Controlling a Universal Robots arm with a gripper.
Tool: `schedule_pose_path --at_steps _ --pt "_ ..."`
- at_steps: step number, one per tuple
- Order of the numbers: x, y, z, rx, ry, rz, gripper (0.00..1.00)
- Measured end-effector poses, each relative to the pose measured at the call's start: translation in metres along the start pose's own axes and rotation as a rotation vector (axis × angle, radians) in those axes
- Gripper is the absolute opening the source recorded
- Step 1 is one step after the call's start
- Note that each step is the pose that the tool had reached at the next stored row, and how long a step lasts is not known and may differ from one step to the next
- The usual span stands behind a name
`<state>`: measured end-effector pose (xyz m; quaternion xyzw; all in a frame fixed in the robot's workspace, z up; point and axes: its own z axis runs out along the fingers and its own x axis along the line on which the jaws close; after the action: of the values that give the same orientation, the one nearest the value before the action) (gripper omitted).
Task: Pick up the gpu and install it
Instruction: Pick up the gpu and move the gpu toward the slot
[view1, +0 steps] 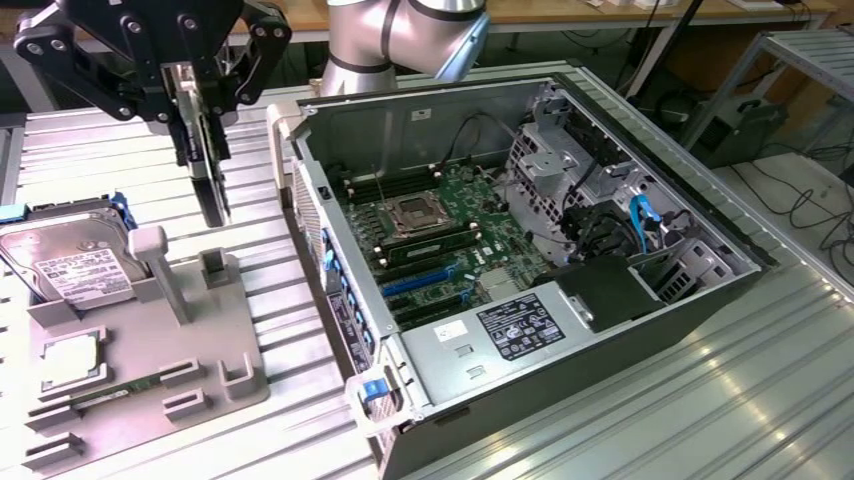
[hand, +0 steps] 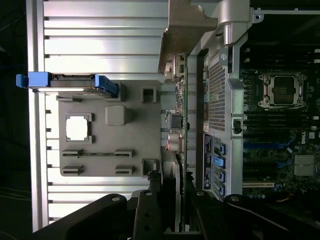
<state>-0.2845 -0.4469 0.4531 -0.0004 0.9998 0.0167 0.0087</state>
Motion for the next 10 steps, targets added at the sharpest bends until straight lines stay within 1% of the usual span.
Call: schedule_pose_path --at_steps 10 --pt "-0.0045 0.0 0.0001 0.0 0.0001 0.0 0.27"
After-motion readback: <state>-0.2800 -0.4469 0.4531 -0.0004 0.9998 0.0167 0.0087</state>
